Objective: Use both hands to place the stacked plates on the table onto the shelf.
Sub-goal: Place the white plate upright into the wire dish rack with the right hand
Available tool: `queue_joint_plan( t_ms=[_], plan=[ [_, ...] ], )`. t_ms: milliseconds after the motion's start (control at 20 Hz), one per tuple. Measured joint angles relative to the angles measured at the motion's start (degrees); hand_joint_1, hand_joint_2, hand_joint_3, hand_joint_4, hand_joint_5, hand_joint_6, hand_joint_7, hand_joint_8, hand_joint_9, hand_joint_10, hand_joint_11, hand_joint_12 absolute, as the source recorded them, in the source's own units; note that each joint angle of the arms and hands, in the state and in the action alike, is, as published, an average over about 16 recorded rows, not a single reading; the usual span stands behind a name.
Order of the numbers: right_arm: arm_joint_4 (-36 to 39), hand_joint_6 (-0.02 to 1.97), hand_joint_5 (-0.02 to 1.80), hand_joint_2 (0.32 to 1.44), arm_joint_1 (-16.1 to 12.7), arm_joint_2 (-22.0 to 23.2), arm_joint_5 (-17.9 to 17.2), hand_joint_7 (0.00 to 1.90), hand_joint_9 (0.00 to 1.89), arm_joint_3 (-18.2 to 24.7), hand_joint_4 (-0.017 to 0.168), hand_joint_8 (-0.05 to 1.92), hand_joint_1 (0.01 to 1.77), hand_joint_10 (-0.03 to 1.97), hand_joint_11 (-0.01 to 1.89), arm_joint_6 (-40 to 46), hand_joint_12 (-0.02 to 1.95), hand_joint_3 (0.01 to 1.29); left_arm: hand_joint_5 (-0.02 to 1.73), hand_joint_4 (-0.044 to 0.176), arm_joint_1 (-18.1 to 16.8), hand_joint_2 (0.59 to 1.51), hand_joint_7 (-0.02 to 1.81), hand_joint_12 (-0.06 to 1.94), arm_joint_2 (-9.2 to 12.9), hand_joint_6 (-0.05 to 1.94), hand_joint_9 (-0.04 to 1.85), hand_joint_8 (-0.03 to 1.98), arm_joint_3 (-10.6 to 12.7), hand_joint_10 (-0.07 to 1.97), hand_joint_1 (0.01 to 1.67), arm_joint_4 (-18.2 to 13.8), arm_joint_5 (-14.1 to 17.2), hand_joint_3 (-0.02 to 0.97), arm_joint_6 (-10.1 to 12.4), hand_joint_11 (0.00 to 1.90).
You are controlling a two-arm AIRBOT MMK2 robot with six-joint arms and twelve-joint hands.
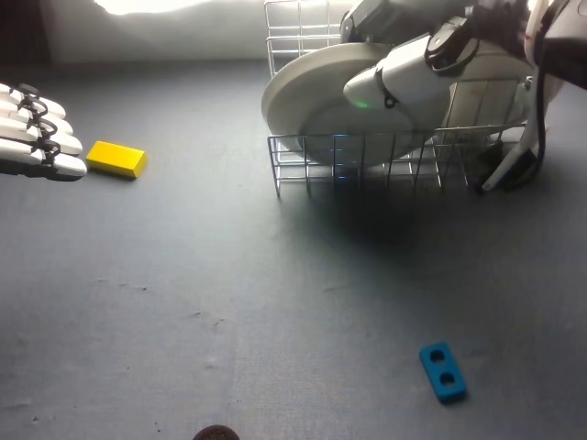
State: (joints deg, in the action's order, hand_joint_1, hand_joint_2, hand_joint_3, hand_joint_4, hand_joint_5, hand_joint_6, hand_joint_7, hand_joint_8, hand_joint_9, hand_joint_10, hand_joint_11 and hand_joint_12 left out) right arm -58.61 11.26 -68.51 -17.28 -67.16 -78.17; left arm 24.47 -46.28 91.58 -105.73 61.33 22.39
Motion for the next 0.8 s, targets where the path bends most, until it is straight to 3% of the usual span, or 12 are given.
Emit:
queue_joint_plan(
  t_ms=[450,650,800],
  plan=[
    [1.64,0.33,0.78,1.09,0.53,-0.22,-0.07,0.94,0.95,0.0,-0.001,0.03,1.06,0.02,0.45,-0.01,1.21,0.02,0.02,0.002,0.05,1.099,0.02,-0.01,0.0,0.01,0.02,0.0,0.0,0.0,0.01,0.0,0.0,0.015,0.0,0.02],
    [3.48,0.1,0.73,1.09,0.28,-0.27,-0.12,0.87,0.86,0.0,-0.001,0.01,1.01,0.02,0.36,-0.07,1.23,0.02,0.02,0.002,0.08,1.1,0.02,-0.01,0.0,0.01,0.02,0.0,-0.01,0.0,0.01,0.0,0.0,0.015,0.0,0.02],
    [5.93,0.07,0.69,1.09,-0.14,-0.27,-0.25,0.81,0.81,0.0,-0.001,0.01,0.98,0.02,0.3,-0.25,1.25,0.02,0.02,0.002,0.1,1.1,0.02,-0.01,0.0,0.01,0.02,0.0,-0.02,0.0,0.01,0.0,0.0,0.015,0.0,0.02]
  ],
)
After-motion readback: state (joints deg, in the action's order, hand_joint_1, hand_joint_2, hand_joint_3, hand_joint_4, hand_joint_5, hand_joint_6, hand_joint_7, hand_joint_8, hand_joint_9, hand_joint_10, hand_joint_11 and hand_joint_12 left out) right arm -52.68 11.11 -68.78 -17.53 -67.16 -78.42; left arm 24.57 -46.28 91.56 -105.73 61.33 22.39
